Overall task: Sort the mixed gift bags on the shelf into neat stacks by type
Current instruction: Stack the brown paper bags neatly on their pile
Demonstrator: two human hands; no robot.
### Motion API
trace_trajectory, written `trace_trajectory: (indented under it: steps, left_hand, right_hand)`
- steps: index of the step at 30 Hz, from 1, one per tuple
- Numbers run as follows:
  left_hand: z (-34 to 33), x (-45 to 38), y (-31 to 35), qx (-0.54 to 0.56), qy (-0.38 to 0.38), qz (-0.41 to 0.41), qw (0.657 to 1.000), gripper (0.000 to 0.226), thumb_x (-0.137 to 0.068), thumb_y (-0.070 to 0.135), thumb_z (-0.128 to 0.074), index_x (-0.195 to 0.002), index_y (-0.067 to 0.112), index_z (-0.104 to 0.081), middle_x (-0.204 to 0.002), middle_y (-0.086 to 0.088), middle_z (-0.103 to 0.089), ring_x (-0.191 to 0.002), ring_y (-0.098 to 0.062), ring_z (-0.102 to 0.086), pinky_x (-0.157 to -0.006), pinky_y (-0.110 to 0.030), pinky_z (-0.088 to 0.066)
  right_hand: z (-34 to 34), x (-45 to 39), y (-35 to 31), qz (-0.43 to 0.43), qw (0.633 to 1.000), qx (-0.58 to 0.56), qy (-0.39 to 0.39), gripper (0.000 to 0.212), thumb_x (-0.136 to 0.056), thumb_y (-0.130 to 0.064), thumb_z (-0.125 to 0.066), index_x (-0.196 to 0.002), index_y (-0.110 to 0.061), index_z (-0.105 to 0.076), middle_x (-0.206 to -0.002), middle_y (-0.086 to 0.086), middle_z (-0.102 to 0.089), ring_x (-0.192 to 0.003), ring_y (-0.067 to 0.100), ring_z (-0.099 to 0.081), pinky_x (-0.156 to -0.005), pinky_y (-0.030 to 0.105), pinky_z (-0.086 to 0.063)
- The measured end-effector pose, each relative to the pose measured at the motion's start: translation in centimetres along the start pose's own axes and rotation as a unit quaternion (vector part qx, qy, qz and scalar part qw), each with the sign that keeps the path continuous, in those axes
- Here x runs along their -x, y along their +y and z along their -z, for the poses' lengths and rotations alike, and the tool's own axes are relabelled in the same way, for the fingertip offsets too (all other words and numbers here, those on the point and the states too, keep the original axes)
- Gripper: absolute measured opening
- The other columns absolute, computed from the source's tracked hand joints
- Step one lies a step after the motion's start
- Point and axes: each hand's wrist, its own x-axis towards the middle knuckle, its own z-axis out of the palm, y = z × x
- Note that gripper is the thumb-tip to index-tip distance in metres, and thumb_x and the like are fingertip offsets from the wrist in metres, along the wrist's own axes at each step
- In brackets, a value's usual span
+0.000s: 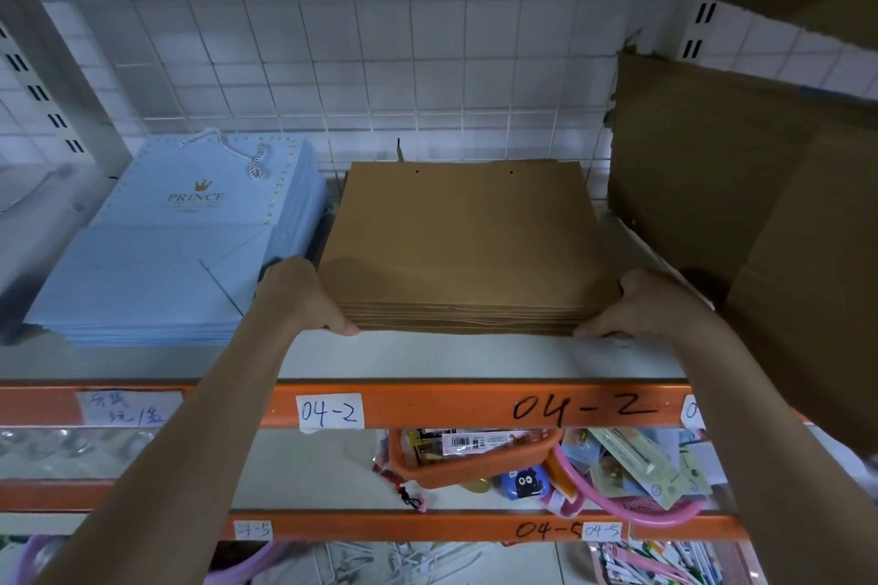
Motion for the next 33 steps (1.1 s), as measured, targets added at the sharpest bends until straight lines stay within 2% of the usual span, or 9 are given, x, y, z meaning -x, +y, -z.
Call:
trace_trajectory:
  steps: [3, 8, 12, 15, 19, 24, 28, 30, 33]
  left_hand:
    - [0.1, 0.0, 0.0, 0.007, -0.006, 0.005, 1.0, 0.073, -0.052, 0.031, -0.09, -0.106, -0.006, -0.058, -0.107, -0.016, -0.063, -0.101, -0.029, -0.059, -0.085, -0.035, -0.05]
    - [-0.3, 0.1, 0.1, 0.037, -0.019, 0.009, 0.999, 0.083, -0.058, 0.022, -0.088, -0.124, -0.007, -0.047, -0.122, -0.018, -0.056, -0.112, -0.031, -0.054, -0.088, -0.033, -0.046]
    - [-0.5, 0.1, -0.3, 0.054, -0.011, 0.01, 0.998, 0.076, -0.054, 0.022, -0.09, -0.115, -0.007, -0.055, -0.113, -0.017, -0.061, -0.103, -0.03, -0.059, -0.083, -0.032, -0.049]
    - [-0.5, 0.2, -0.5, 0.049, 0.001, 0.008, 0.999, 0.073, -0.05, 0.026, -0.091, -0.107, -0.007, -0.06, -0.106, -0.017, -0.065, -0.098, -0.029, -0.062, -0.084, -0.034, -0.052]
    - [-0.1, 0.1, -0.4, 0.008, -0.003, 0.006, 1.0, 0.078, -0.051, 0.033, -0.09, -0.11, -0.006, -0.058, -0.108, -0.015, -0.062, -0.104, -0.029, -0.058, -0.091, -0.036, -0.05]
    - [1.0, -0.1, 0.0, -0.02, -0.018, 0.0, 1.0, 0.065, -0.059, 0.031, -0.087, -0.106, -0.003, -0.057, -0.104, -0.012, -0.058, -0.108, -0.027, -0.055, -0.088, -0.032, -0.048]
    - [0.9, -0.4, -0.2, -0.032, -0.034, -0.003, 0.999, 0.068, -0.058, 0.029, -0.087, -0.11, -0.002, -0.057, -0.103, -0.012, -0.058, -0.098, -0.025, -0.056, -0.083, -0.03, -0.05]
    - [0.5, -0.4, -0.4, -0.027, -0.028, -0.01, 0.999, 0.068, -0.057, 0.027, -0.088, -0.11, -0.003, -0.056, -0.101, -0.012, -0.055, -0.096, -0.025, -0.054, -0.078, -0.028, -0.047]
    - [0.4, -0.4, -0.7, -0.017, -0.003, -0.021, 1.0, 0.069, -0.053, 0.027, -0.09, -0.107, -0.003, -0.059, -0.096, -0.011, -0.055, -0.102, -0.026, -0.055, -0.079, -0.029, -0.047]
  right_hand:
    - [-0.1, 0.3, -0.5, -0.001, 0.999, 0.031, -0.015, 0.036, -0.069, -0.027, -0.081, -0.072, -0.009, -0.051, -0.071, 0.006, -0.056, -0.065, 0.014, -0.052, -0.052, 0.025, -0.036]
    - [-0.2, 0.2, -0.7, 0.005, 0.999, 0.048, -0.007, 0.033, -0.068, -0.019, -0.082, -0.075, -0.007, -0.052, -0.077, 0.008, -0.059, -0.073, 0.019, -0.058, -0.058, 0.025, -0.041]
    - [-0.3, 0.1, -0.6, 0.004, 0.999, 0.047, 0.002, 0.029, -0.068, -0.018, -0.081, -0.071, -0.006, -0.056, -0.069, 0.008, -0.061, -0.066, 0.017, -0.059, -0.054, 0.023, -0.041]
    - [-0.3, 0.1, -0.5, 0.0, 0.999, 0.041, 0.009, 0.027, -0.067, -0.018, -0.082, -0.068, -0.003, -0.06, -0.064, 0.007, -0.062, -0.061, 0.017, -0.059, -0.053, 0.023, -0.042]
    - [-0.3, 0.0, -0.6, -0.006, 0.999, 0.034, 0.007, 0.028, -0.066, -0.019, -0.083, -0.077, -0.001, -0.064, -0.072, 0.01, -0.067, -0.071, 0.02, -0.065, -0.062, 0.027, -0.049]
    - [0.1, 0.3, -1.1, -0.018, 0.998, 0.062, -0.006, 0.031, -0.069, -0.019, -0.082, -0.083, -0.005, -0.058, -0.083, 0.01, -0.065, -0.082, 0.021, -0.064, -0.068, 0.031, -0.052]
    - [0.0, 0.6, -1.5, -0.01, 0.997, 0.076, -0.004, 0.027, -0.071, -0.019, -0.08, -0.075, -0.007, -0.056, -0.073, 0.006, -0.059, -0.066, 0.014, -0.055, -0.051, 0.023, -0.038]
    - [-0.1, 0.7, -1.7, -0.012, 0.996, 0.085, 0.002, 0.026, -0.071, -0.019, -0.08, -0.071, -0.006, -0.058, -0.068, 0.005, -0.057, -0.061, 0.013, -0.053, -0.047, 0.022, -0.035]
    - [-0.2, 0.7, -1.8, -0.009, 0.994, 0.103, 0.022, 0.027, -0.07, -0.021, -0.081, -0.071, -0.006, -0.058, -0.068, 0.005, -0.056, -0.06, 0.013, -0.052, -0.046, 0.022, -0.035]
